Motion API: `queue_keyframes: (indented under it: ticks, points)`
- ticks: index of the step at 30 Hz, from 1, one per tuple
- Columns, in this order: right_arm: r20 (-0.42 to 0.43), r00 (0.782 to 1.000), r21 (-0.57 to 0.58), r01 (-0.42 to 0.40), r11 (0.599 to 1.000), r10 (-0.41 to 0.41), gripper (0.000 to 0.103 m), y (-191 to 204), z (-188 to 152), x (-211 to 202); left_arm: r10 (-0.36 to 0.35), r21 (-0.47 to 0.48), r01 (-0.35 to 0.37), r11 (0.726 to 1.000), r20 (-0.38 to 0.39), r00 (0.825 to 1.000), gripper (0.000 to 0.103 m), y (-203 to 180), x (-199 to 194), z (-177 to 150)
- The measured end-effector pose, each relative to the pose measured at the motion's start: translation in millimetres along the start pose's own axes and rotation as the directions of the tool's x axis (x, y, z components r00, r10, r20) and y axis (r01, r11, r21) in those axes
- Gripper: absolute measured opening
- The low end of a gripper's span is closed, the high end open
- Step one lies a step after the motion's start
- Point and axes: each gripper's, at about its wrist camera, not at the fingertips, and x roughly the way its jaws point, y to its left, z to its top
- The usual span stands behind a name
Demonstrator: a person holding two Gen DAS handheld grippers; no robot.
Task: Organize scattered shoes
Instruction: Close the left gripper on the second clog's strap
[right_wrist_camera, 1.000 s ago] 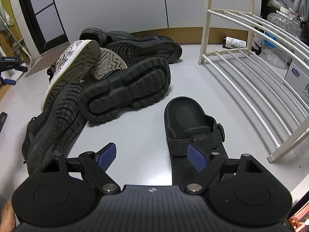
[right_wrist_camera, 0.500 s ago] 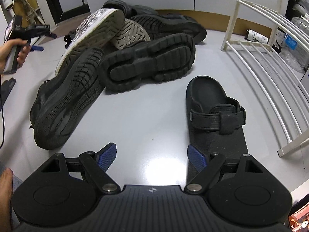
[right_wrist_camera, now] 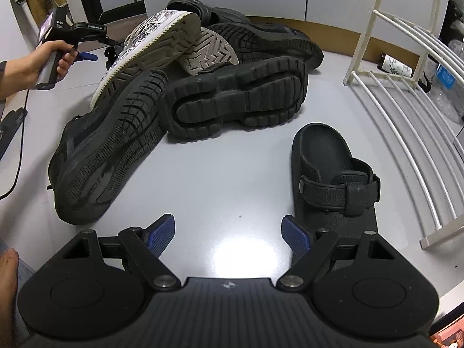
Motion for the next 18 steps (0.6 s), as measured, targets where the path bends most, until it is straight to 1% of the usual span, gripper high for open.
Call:
queue_keyframes:
  ticks: [5,6,8,9,13,15,16,18]
  points:
    - [0.001,1.000,0.015,0.002,1.000,-0.002,0.085,-4,-1,-1,0.003,-0.067,-0.002,0.998,0.010,1.000,0.069,1,13,12]
    - [0.004,1.000,0.018,0.007,1.000,-0.007,0.085,-4,-1,-1,0.000,-0.083,0.001,0.997,0.009,1.000,0.067,2,16,13]
    - [0.009,1.000,0.024,0.016,1.000,-0.016,0.085,-6,-1,-1,-0.005,-0.119,0.004,0.993,-0.001,1.000,0.064,5,23,14]
    - [0.012,1.000,0.026,0.021,0.999,-0.021,0.085,-7,-1,-1,-0.007,-0.138,0.006,0.990,-0.007,1.000,0.065,6,26,15]
    - [0.011,1.000,0.028,0.024,0.999,-0.024,0.085,-9,-2,0,-0.043,-0.219,0.035,0.975,-0.034,0.998,0.062,11,38,14]
    - [0.009,1.000,0.029,0.024,0.999,-0.025,0.085,-9,-2,0,-0.059,-0.252,0.049,0.967,-0.033,0.998,0.039,12,41,15]
    - [0.010,1.000,0.029,0.024,0.999,-0.024,0.085,-9,-2,0,-0.077,-0.266,0.066,0.962,-0.032,0.997,0.034,13,41,16]
    - [0.011,1.000,0.029,0.023,0.999,-0.023,0.085,-9,-2,0,-0.076,-0.259,0.063,0.964,-0.040,0.996,0.033,8,40,19]
